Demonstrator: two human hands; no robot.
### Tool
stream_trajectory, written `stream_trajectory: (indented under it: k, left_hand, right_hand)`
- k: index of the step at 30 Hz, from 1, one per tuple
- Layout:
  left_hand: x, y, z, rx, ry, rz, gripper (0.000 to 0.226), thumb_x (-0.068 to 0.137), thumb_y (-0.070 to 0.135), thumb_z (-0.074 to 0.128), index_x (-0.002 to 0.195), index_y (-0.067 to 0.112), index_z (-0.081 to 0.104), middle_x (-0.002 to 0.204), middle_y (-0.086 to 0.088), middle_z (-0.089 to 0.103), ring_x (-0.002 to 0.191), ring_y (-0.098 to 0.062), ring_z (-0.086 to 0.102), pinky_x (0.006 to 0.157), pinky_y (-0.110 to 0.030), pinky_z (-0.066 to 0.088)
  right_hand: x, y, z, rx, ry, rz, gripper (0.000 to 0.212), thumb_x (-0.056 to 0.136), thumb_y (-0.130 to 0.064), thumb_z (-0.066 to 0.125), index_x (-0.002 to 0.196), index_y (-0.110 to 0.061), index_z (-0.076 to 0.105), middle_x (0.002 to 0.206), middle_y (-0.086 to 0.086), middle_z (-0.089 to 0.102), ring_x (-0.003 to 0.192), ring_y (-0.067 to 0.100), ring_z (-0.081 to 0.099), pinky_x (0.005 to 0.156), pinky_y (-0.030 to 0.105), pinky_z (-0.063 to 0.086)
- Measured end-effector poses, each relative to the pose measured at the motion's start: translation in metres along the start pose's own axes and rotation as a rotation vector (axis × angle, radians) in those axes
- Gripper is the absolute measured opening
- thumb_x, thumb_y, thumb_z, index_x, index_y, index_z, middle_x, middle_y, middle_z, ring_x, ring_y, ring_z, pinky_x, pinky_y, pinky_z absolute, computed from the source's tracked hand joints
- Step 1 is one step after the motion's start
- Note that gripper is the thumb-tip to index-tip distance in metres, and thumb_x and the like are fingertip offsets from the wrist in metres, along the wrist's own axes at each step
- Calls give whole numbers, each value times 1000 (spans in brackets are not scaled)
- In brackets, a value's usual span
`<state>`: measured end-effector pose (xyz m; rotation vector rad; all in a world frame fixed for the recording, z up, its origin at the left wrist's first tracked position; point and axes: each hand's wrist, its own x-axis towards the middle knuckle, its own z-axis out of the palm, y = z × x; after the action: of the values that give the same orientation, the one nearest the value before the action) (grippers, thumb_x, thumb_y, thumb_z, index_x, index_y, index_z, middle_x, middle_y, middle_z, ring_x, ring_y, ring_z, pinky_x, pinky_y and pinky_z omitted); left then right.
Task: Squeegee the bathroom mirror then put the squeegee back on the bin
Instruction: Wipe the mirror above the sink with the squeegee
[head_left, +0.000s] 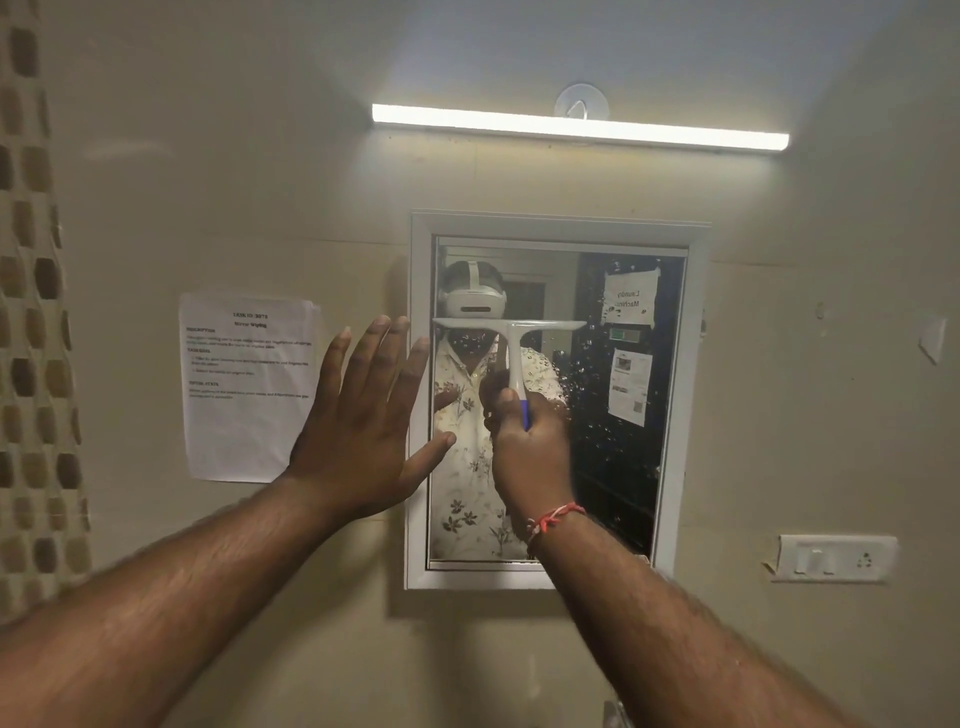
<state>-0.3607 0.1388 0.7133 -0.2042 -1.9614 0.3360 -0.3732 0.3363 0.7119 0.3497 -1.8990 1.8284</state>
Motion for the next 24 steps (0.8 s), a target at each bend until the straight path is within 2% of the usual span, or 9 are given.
stream_trajectory:
  k: [4, 7, 9, 11, 16, 18, 21, 24]
  left_hand:
    - [-1, -1, 1, 8, -4, 6, 107, 105, 81, 36, 183, 10, 18, 192, -22, 13, 179, -43, 14, 141, -70, 16]
    - [-3, 0, 2, 3, -6, 11, 106, 106, 80, 39, 182, 9, 20, 191, -22, 15, 179, -43, 15, 141, -71, 16]
    - [-4, 0, 3, -1, -6, 13, 106, 105, 79, 41, 182, 8, 22, 191, -22, 15, 179, -43, 15, 141, -71, 16]
    - [-5, 0, 3, 1, -11, 12, 106, 106, 79, 41, 182, 8, 21, 191, -22, 14, 179, -43, 14, 141, -71, 16]
    - [-11, 3, 6, -13, -1, 11, 105, 106, 77, 44, 181, 7, 23, 191, -22, 16, 179, -43, 16, 141, -71, 17]
    - [-12, 3, 7, -16, 5, 8, 105, 106, 77, 44, 181, 8, 22, 191, -22, 16, 179, -44, 16, 140, -72, 18]
    - [-15, 5, 8, -18, 5, 5, 104, 106, 76, 44, 181, 7, 22, 191, -22, 17, 178, -44, 17, 140, -72, 18]
    - [-17, 5, 10, -23, 8, 7, 104, 106, 76, 45, 182, 7, 22, 191, -22, 17, 178, -44, 17, 141, -71, 16]
  right_hand:
    - [-12, 11, 1, -14, -1, 21, 21, 114, -44, 48, 99, -33, 60, 87, -11, 63, 74, 1, 59, 59, 21, 41]
    - [-18, 20, 1, -35, 2, 28, 24, 114, -46, 47, 112, -30, 65, 93, -6, 69, 77, 2, 63, 55, 17, 43]
    - [-21, 26, 1, -38, 7, 32, 25, 114, -45, 47, 122, -29, 65, 101, -6, 70, 80, 0, 63, 48, 9, 43]
    - [-25, 33, 2, -45, 16, 24, 23, 114, -45, 47, 124, -33, 64, 106, -7, 69, 81, -2, 62, 45, 6, 43]
    - [-37, 51, 0, -85, 15, 33, 25, 114, -44, 47, 118, -27, 65, 96, -16, 65, 85, 0, 63, 61, 14, 42]
    - [-40, 57, -2, -93, 9, 40, 20, 115, -41, 47, 118, -29, 63, 91, -22, 59, 80, -5, 61, 61, 10, 40]
    - [-49, 65, -2, -93, 10, 40, 15, 114, -39, 49, 102, -38, 58, 84, -21, 58, 74, -11, 64, 57, 5, 40]
    - [-56, 79, 0, -103, 34, 44, 18, 113, -43, 49, 98, -41, 59, 87, -19, 66, 79, -1, 67, 65, 16, 46]
